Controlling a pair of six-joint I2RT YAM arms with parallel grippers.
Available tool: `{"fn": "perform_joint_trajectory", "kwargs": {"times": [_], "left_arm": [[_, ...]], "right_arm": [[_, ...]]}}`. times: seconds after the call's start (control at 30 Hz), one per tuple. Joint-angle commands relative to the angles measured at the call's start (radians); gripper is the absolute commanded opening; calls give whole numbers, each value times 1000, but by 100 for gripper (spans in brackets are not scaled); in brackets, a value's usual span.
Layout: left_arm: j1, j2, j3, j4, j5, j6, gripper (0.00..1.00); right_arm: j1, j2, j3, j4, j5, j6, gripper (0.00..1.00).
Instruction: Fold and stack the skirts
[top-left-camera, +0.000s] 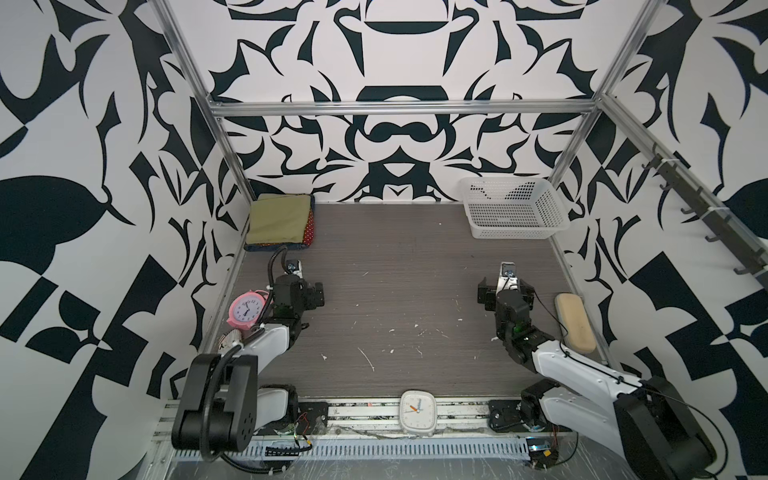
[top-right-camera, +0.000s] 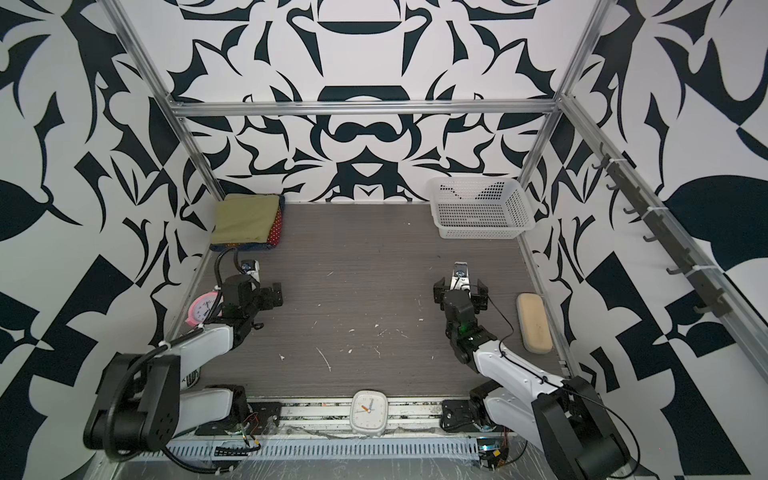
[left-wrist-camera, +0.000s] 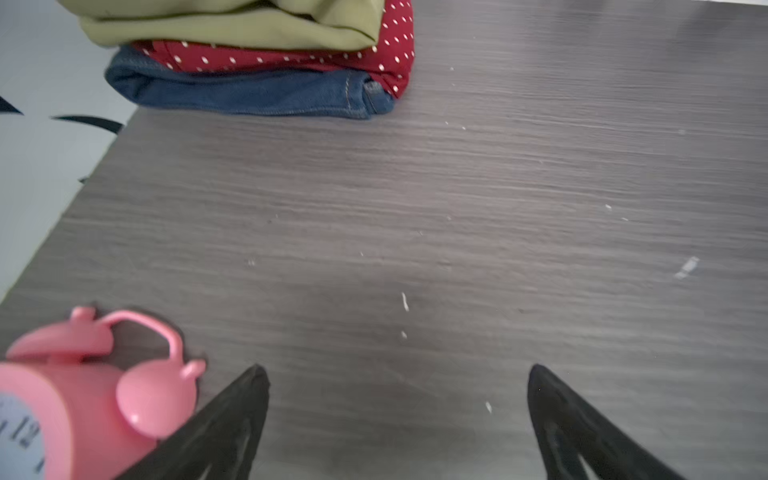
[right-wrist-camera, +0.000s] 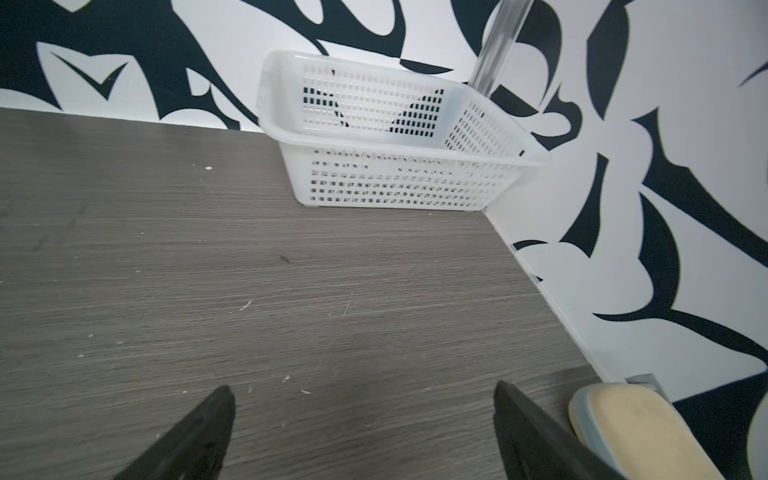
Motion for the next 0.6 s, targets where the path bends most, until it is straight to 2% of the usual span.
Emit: {"fn": "perform_joint_trajectory", "kwargs": {"times": [0.0, 0.07, 0.23, 0.3, 0.37, 0.47, 0.57], "left_arm": [[-1, 43, 43, 121, -46, 11, 99], [0, 74, 25, 228, -54, 24, 100], [1, 138, 47, 287, -63, 89, 99], [10, 172, 0, 419, -66, 97, 99], [55, 191, -27, 482, 2, 70, 99], [104, 220, -62, 565, 40, 22, 99], [116, 276, -114, 736, 81, 24, 99]], "right_arm": [[-88, -50, 83, -101, -26, 37, 99], [-136, -51, 98, -156, -88, 27, 100], [-182, 15, 6, 22, -129, 7, 99], [-187, 78, -43, 185, -130, -8, 100], [-191, 141, -57, 256, -134, -18, 100], [-194, 209, -69, 397, -150, -58, 100], [-204, 285, -90, 552, -182, -83, 100]]}}
